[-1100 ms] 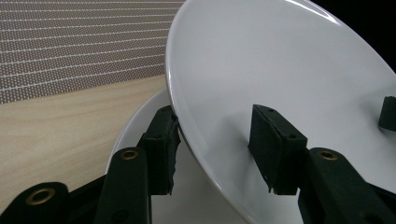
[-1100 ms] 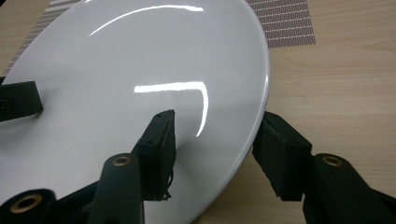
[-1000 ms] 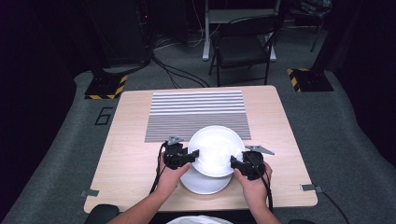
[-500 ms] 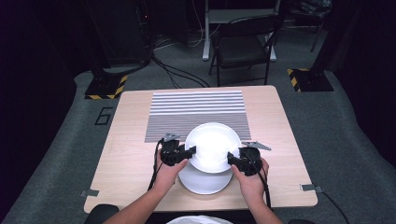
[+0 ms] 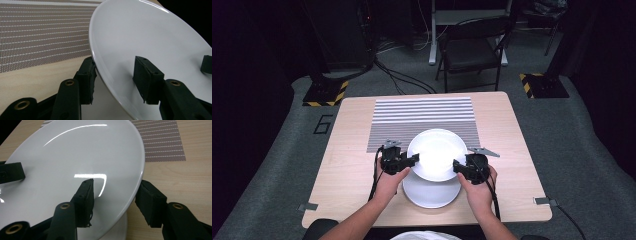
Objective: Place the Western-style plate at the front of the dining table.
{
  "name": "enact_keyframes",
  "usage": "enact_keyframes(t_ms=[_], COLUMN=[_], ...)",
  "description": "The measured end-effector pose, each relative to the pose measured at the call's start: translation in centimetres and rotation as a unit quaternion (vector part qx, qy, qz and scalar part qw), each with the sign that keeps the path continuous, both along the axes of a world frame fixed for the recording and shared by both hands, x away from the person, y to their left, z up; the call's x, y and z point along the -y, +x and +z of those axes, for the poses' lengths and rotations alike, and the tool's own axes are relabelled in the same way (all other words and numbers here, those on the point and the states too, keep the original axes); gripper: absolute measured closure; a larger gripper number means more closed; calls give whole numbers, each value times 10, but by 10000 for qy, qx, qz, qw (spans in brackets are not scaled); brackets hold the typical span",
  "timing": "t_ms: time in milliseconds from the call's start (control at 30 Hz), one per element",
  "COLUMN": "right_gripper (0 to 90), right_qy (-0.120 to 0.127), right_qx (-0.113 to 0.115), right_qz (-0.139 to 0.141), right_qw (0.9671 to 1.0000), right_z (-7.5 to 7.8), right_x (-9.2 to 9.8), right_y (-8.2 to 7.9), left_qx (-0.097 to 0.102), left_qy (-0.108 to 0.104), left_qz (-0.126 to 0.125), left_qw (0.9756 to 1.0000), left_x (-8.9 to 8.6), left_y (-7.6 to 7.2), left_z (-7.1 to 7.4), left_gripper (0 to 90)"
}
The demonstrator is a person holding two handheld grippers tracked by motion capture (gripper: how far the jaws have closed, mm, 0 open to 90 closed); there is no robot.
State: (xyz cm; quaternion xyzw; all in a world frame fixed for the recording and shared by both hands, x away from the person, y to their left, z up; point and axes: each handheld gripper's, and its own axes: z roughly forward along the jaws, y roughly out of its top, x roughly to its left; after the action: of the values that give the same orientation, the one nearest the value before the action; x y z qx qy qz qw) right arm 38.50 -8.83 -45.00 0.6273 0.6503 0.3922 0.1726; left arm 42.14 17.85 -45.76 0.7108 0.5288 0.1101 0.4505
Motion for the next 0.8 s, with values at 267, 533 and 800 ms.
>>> enact_keyframes(t_ms=[267,533,800], right_gripper=[487,494,495], right_qy=[-23,-44,-57], right_qx=[66,112,154], right_qz=[37,54,77], right_qw=[10000,9999,9998], right_z=[2,4,8], right_x=[-4,-7,-10], right_y=[5,11,18], left_qx=[49,64,81], left_qy=[-46,-17,-7], left_qz=[62,100,120], left_qw=[10000,9999,9999], left_x=[-5,-8,-11], left_y=[4,7,11], left_z=[3,5,10], left_gripper=[545,545,545])
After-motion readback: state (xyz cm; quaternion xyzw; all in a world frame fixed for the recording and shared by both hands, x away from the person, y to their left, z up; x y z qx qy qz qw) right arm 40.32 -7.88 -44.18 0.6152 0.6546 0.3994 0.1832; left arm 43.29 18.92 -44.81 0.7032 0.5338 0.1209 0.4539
